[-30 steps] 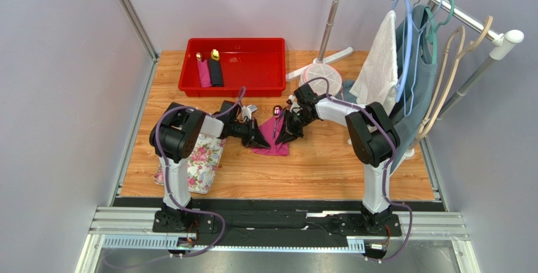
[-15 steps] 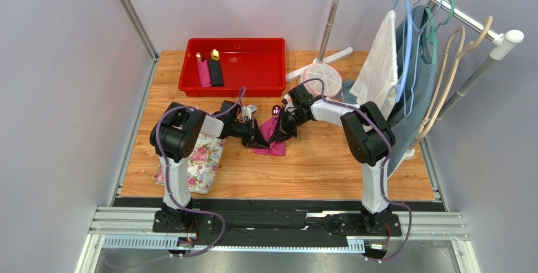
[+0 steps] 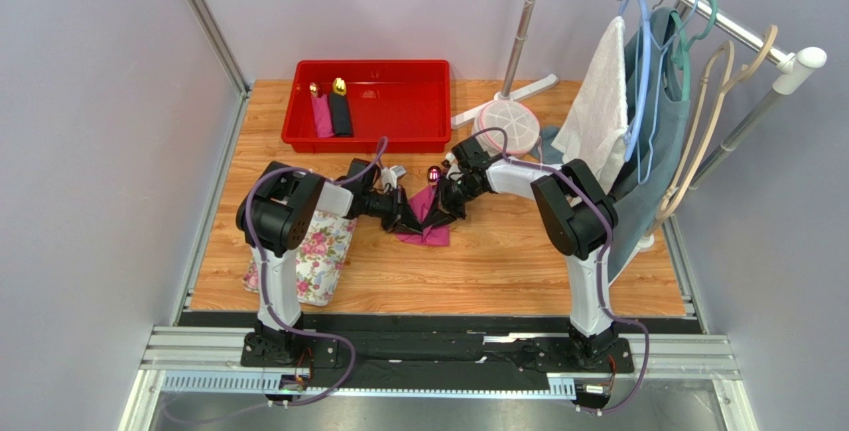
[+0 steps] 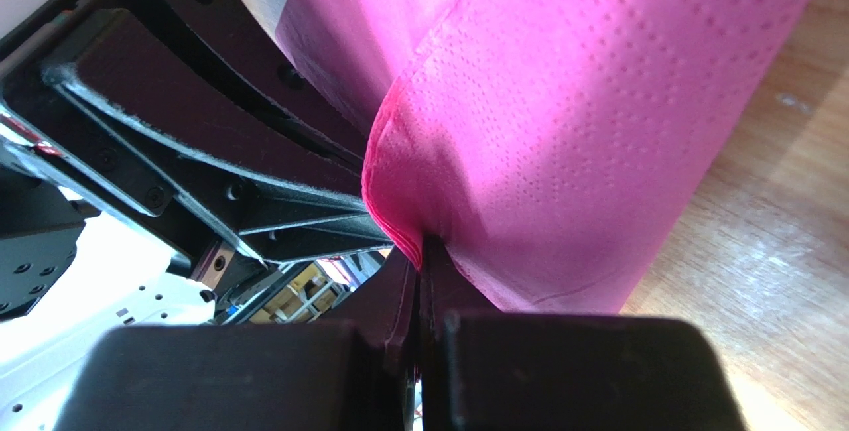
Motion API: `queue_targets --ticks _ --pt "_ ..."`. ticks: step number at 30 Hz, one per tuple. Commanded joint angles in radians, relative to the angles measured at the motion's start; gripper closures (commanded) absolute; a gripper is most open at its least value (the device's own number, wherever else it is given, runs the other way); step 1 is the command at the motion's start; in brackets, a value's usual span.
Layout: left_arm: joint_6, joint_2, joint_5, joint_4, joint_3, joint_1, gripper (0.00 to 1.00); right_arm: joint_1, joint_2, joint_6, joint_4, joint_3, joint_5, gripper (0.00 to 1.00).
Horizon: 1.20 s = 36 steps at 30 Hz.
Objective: Place the utensils on the paper napkin and roll it up
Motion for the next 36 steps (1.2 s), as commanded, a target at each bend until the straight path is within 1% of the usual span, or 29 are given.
queue_targets --ticks 1,7,11,14,16,18,21,25,30,36 --pt "0.031 -0.081 -0.021 -0.032 0.014 0.001 0.94 0.007 0.024 0.006 0.030 -0.012 0.012 1.00" --pt "0.051 -0.154 -0.009 -0.071 -0.003 0.010 0.91 -0.006 0.027 -0.005 -0.006 -0.032 0.077 1.00" --pt "0.056 -0.197 0.000 -0.075 -0.026 0.018 0.88 -0.003 0.038 0.000 -0.001 -0.026 0.072 1.00" --pt "0.088 -0.217 -0.017 -0.121 -0.032 0.030 0.88 -0.003 0.035 0.000 0.001 -0.017 0.068 1.00" --pt "0.103 -0.206 -0.036 -0.155 -0.032 0.053 0.90 -0.003 0.029 0.002 0.001 -0.010 0.065 1.00" --pt "0.132 -0.178 -0.061 -0.201 -0.026 0.067 0.95 -0.004 0.020 0.003 0.005 -0.004 0.062 1.00" --pt "0.148 -0.139 -0.073 -0.232 -0.014 0.068 0.98 -0.001 0.009 0.014 0.008 -0.001 0.057 1.00" --pt "0.151 -0.095 -0.086 -0.253 0.004 0.068 1.00 0.002 -0.014 0.032 0.013 0.002 0.052 1.00" --pt "0.177 -0.059 -0.113 -0.298 0.018 0.068 1.00 0.011 -0.023 0.060 0.016 0.014 0.038 1.00" --pt "0.185 -0.055 -0.122 -0.304 0.017 0.068 1.00 0.022 -0.016 0.092 0.019 0.031 0.023 1.00"
